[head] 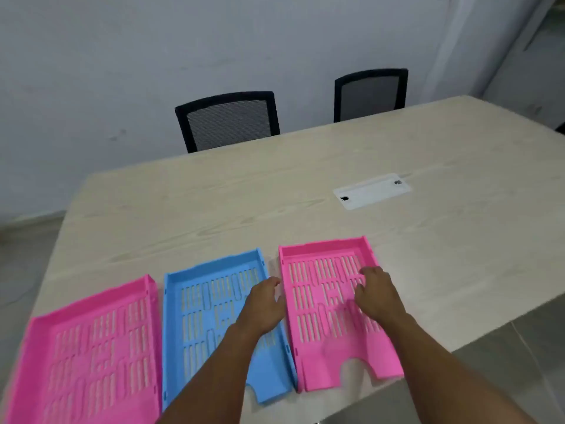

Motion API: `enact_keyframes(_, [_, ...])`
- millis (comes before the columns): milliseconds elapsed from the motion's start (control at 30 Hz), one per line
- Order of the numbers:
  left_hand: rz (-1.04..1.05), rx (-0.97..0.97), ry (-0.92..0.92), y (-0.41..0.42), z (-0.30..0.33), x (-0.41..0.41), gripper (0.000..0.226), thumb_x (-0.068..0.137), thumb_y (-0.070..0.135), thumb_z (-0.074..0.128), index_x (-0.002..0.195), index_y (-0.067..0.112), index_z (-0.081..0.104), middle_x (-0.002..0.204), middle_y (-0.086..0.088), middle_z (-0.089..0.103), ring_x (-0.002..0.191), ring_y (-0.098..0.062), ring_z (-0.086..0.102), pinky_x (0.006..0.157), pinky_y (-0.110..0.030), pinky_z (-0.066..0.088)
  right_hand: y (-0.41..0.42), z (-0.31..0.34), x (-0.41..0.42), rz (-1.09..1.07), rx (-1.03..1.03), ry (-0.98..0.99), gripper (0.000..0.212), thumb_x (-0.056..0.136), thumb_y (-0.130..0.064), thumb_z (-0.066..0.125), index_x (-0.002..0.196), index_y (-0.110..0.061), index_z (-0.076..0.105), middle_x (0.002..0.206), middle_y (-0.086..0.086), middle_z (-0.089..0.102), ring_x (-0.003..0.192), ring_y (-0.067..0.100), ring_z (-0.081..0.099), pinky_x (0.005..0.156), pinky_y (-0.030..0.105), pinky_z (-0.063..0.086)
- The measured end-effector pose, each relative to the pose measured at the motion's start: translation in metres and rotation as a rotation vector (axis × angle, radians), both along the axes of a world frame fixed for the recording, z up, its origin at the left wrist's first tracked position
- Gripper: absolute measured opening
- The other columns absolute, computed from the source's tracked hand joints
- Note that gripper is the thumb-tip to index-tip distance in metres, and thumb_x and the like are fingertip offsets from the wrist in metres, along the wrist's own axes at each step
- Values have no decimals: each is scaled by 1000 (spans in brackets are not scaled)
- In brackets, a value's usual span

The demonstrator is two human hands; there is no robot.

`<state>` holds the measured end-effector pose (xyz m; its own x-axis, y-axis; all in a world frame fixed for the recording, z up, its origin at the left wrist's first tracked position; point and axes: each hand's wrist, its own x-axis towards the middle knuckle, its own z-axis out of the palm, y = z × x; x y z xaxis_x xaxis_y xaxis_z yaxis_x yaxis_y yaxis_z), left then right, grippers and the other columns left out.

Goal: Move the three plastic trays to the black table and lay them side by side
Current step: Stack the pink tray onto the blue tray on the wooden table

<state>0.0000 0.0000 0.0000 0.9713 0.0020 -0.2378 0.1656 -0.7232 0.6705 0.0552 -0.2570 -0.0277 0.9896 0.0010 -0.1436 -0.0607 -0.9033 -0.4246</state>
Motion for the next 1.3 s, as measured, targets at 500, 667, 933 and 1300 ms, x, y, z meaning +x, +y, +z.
enact_keyframes(500, [70,-131,372,-43,-18,7,82,100,35,52,159,4,4,166,-17,20,150,-31,28,117,-34,28,-38,-20,-11,-352,185,171,20,81,3,52,98,-5,57,90,12,66,78,32,65,64,35,53])
enact_keyframes(667, [160,-292,245,-41,-18,6,60,97,24,60,150,6,38,147,-10,52,135,-29,50,109,-26,34,-49,-9,-4,-389,194,82,15,81,4,49,72,-6,55,69,13,62,54,22,52,48,25,36])
enact_keyframes(933, [278,-536,52,-36,-1,14,76,95,22,65,158,18,23,164,-4,30,149,-19,32,122,-40,28,-38,31,19,-474,200,-106,17,83,-2,51,71,0,63,63,18,62,60,36,59,50,29,36])
enact_keyframes(1300, [602,-618,-223,54,11,-24,63,95,8,63,153,7,36,158,-7,40,146,-21,38,119,-33,29,80,57,-3,-379,440,-179,30,87,-2,54,108,0,75,98,21,77,93,40,70,85,40,56])
